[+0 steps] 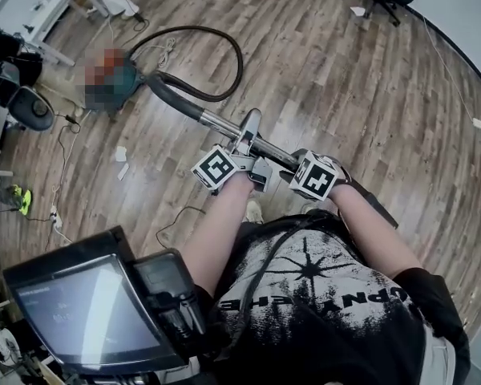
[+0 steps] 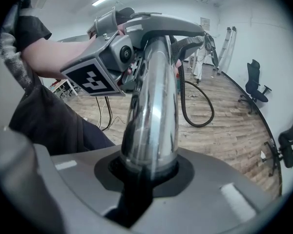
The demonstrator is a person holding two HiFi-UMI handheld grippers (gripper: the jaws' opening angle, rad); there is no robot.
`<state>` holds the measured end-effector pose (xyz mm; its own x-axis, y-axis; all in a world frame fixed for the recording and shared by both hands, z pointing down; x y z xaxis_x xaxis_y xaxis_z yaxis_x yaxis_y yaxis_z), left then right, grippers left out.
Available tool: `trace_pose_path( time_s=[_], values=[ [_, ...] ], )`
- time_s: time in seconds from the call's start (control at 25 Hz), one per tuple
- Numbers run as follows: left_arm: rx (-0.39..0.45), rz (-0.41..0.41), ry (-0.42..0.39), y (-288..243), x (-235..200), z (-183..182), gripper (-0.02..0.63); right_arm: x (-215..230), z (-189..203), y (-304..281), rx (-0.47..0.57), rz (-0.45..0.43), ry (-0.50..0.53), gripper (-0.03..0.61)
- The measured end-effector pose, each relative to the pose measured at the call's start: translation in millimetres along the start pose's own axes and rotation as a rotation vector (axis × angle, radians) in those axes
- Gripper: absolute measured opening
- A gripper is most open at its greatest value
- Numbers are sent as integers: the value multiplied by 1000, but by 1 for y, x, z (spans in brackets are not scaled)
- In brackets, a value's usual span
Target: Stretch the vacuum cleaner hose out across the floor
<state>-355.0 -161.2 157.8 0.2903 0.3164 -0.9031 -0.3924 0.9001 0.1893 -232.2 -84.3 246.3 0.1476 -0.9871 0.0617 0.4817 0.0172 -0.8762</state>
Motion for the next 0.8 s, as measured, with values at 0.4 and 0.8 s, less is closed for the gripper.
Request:
trace_pose_path(
  time_s=[0.4, 0.8],
  values=[
    [89, -8, 59, -48, 43, 125, 40, 20, 121, 63, 0, -37, 80, 80],
    [192, -95, -81, -18, 68, 163, 40, -3, 158, 79, 43, -117, 197, 81]
  ],
)
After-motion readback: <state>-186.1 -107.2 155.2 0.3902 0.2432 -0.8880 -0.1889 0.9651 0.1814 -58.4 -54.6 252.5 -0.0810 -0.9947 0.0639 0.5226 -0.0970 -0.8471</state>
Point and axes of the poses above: the fingertips, and each gripper's own axes: y backward along the fingers, x to its right, z out of its underside, the point moved 4 cm from there along y, backward along the fingers, and after that the axes turned 2 degrees about z, right-handed, at the moved point
